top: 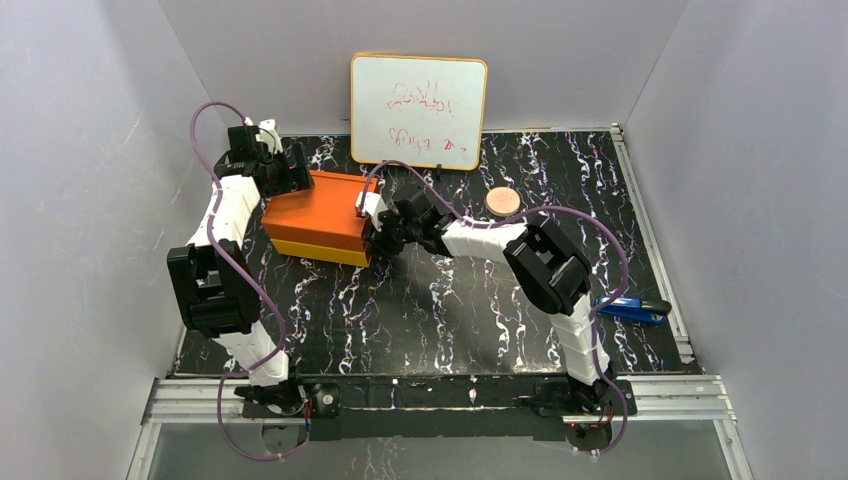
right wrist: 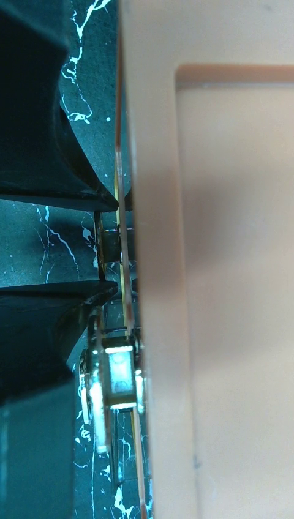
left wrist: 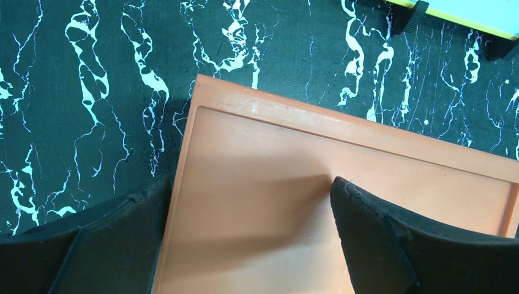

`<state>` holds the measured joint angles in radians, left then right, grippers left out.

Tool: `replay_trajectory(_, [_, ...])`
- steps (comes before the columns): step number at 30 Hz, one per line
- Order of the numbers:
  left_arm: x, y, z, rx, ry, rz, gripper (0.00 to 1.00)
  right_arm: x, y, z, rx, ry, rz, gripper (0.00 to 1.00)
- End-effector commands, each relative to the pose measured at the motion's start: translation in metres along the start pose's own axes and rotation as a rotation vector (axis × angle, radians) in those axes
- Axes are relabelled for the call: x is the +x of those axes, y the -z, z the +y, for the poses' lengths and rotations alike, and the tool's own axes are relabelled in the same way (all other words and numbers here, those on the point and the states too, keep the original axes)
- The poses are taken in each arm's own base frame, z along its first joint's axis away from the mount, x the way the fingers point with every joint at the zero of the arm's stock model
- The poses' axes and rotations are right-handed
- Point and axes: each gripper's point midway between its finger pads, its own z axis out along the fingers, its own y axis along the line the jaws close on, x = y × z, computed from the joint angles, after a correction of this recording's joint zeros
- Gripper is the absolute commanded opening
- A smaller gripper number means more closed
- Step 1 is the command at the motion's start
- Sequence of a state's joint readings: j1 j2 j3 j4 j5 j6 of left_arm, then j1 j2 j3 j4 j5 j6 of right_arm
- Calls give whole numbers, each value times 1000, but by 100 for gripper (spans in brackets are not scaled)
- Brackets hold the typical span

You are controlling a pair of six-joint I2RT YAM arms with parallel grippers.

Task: Organize the makeup
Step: Open the drawer in the storage box.

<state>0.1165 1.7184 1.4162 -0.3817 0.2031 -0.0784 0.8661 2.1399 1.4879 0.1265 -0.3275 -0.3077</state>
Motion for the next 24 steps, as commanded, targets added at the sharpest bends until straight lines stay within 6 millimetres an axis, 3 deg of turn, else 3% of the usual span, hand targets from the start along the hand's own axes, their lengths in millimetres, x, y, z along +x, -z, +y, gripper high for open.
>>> replay_trajectory(1, [86,-8,-4,-11,-12,316,96,-16,19,-23,87,16,-82,35])
replay_trajectory(14, [86,-7,-1,-26,-18,314,96,39,73,-54,246,-89,8,31])
replay_trajectory(21, [83,-6,-2,-25,-18,307,96,65,106,-57,313,-130,87,32])
replay_trajectory(24, [83,-6,-3,-19,-17,308,96,69,111,-51,302,-152,95,33])
